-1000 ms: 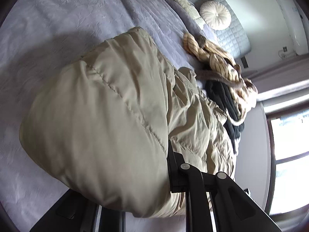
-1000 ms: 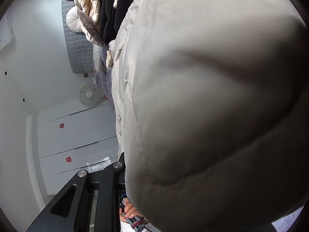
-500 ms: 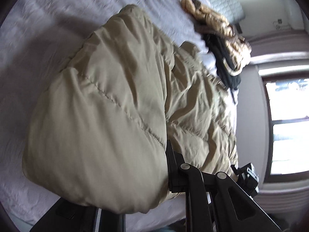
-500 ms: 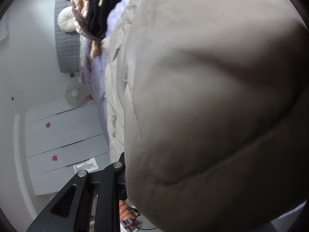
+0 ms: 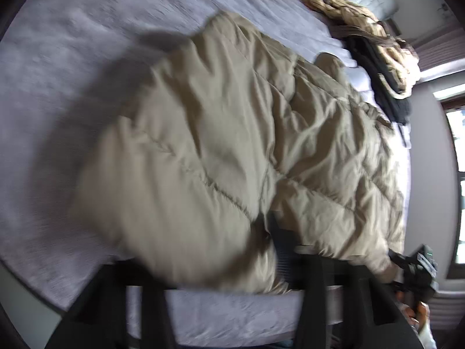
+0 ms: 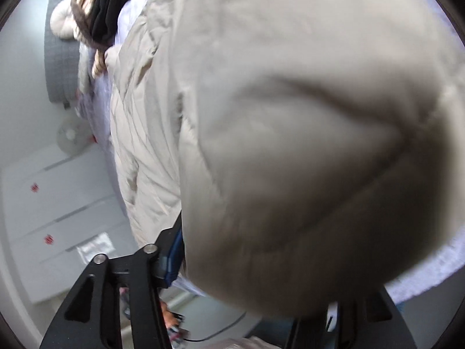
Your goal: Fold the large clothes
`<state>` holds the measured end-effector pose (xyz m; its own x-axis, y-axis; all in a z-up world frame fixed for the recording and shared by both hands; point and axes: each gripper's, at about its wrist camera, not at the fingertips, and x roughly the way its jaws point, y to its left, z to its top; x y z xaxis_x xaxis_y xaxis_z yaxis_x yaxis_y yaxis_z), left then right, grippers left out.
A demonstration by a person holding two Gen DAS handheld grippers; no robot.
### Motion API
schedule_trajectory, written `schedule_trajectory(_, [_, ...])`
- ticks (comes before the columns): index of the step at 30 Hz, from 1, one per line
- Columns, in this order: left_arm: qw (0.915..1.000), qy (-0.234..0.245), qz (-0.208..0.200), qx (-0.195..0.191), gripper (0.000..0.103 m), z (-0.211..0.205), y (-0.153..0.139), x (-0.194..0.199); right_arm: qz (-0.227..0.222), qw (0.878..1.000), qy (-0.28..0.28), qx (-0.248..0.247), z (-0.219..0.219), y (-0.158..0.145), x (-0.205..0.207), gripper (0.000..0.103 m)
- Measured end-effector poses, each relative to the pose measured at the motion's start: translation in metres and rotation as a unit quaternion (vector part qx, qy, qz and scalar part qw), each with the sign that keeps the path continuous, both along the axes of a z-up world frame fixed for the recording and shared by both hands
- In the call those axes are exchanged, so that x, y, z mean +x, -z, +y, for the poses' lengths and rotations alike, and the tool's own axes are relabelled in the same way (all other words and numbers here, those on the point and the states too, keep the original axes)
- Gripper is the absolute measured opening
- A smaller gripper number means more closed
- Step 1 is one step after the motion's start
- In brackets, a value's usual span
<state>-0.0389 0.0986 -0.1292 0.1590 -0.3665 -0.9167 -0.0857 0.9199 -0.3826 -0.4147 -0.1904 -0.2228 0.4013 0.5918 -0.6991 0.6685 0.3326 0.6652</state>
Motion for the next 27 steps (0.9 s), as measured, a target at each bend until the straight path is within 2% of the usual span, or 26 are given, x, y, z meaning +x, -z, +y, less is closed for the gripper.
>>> schedule_trajectory(3, [0.9998, 0.009, -0.001, 0.02, 0.063, 0.005, -0.014, -0.006, 0.005, 1.0, -0.005, -0.024, -0.013, -0.015, -0.007, 0.064])
schedule_trajectory(7, [0.9973, 0.003, -0.018, 0.071, 0.063, 0.016, -0.038, -0.008, 0.009, 0.998, 0.023, -0.061, -0.028, -0.033, -0.024, 0.064])
schedule_trajectory(9, [0.9947, -0.018, -0.035, 0.096, 0.063, 0.023, -0.053, -0.004, 0.016, 0.992, 0.046, -0.117, -0.021, -0.043, -0.029, 0.063])
schedule_trajectory(10, [0.9923, -0.028, -0.053, 0.108, 0.063, 0.028, -0.064, -0.002, 0.016, 0.988, 0.051, -0.143, -0.033, -0.052, -0.024, 0.059])
schedule_trajectory(11, [0.9909, -0.031, -0.066, 0.113, 0.063, 0.03, -0.071, 0.001, 0.016, 0.984, 0.054, -0.171, -0.04, -0.057, -0.034, 0.046])
schedule_trajectory(12, [0.9903, -0.031, -0.072, 0.114, 0.063, 0.033, -0.075, 0.002, 0.015, 0.979, 0.058, -0.195, -0.049, -0.068, -0.041, 0.038])
schedule_trajectory(14, [0.9906, -0.021, -0.08, 0.109, 0.063, 0.029, -0.081, 0.011, 0.003, 0.967, 0.064, -0.246, -0.052, -0.087, -0.053, 0.034])
schedule_trajectory(15, [0.9906, -0.013, -0.082, 0.109, 0.063, 0.021, -0.082, 0.015, -0.005, 0.962, 0.061, -0.265, -0.058, -0.085, -0.037, 0.031])
schedule_trajectory(17, [0.9907, 0.013, -0.082, 0.108, 0.063, 0.005, -0.079, 0.021, -0.018, 0.952, 0.049, -0.303, -0.052, -0.099, -0.035, 0.03])
schedule_trajectory(18, [0.9909, 0.024, -0.077, 0.107, 0.063, -0.003, -0.073, 0.024, -0.019, 0.949, 0.045, -0.31, -0.038, -0.101, -0.016, 0.03])
schedule_trajectory(22, [0.9906, 0.048, -0.052, 0.117, 0.063, -0.037, -0.047, 0.03, -0.033, 0.951, 0.03, -0.305, -0.026, -0.103, 0.002, 0.03])
schedule_trajectory(24, [0.9906, 0.054, -0.044, 0.118, 0.063, -0.045, -0.036, 0.032, -0.038, 0.952, 0.0, -0.304, -0.01, -0.096, 0.031, 0.031])
schedule_trajectory(27, [0.9886, 0.062, -0.037, 0.132, 0.063, -0.048, -0.021, 0.035, -0.011, 0.949, -0.042, -0.311, 0.008, -0.077, 0.059, 0.031])
